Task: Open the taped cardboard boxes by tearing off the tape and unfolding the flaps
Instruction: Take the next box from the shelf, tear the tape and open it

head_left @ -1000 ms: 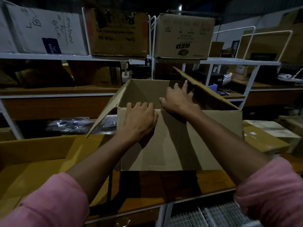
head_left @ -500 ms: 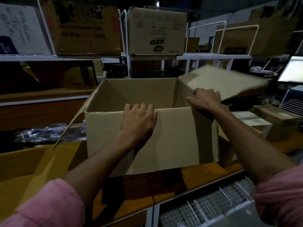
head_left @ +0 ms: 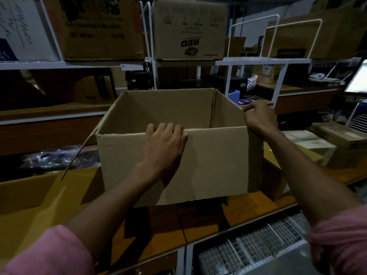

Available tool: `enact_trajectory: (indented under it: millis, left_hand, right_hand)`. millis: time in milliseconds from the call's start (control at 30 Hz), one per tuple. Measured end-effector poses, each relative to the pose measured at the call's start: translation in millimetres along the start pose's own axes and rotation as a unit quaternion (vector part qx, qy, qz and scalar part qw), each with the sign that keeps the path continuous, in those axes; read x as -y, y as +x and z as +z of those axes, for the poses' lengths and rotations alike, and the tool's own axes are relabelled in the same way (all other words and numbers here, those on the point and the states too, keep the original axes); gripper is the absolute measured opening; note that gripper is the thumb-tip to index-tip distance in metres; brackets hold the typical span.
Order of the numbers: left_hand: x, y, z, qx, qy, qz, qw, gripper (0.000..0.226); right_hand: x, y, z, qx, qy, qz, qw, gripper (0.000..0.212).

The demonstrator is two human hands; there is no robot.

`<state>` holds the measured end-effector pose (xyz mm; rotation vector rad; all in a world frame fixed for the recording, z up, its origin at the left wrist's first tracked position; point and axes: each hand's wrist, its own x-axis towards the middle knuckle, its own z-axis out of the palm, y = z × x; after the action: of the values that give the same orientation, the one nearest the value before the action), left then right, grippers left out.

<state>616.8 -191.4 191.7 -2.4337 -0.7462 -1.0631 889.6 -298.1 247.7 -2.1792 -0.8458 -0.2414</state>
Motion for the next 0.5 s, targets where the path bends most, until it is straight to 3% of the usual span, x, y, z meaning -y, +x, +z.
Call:
enact_trajectory:
  millis: [133, 233, 367, 500]
  left_hand:
    - [6, -9, -3, -0.047, -0.134, 0.018, 0.990, 0.035]
    - [14, -28, -12, -0.041, -0.081, -0.051, 0.995, 0.047]
    - [32, -52, -30, 0.013, 0.015, -0.195, 0.981, 0.070]
    - [46, -71, -40, 0.037, 0.022, -0.254, 0.966, 0.088]
  right_hand:
    - [-10, -42, 5, -0.101, 0.071, -0.075, 0.989, 0.033]
    - [-19, -82, 19, -0.123, 0.004, -0.124, 0.985, 0.047]
    - [-19, -118, 21, -0.092, -0.089, -0.100, 0.987, 0.071]
    - [-22, -122, 13, -0.011, -0.071, -0.084, 0.994, 0.088]
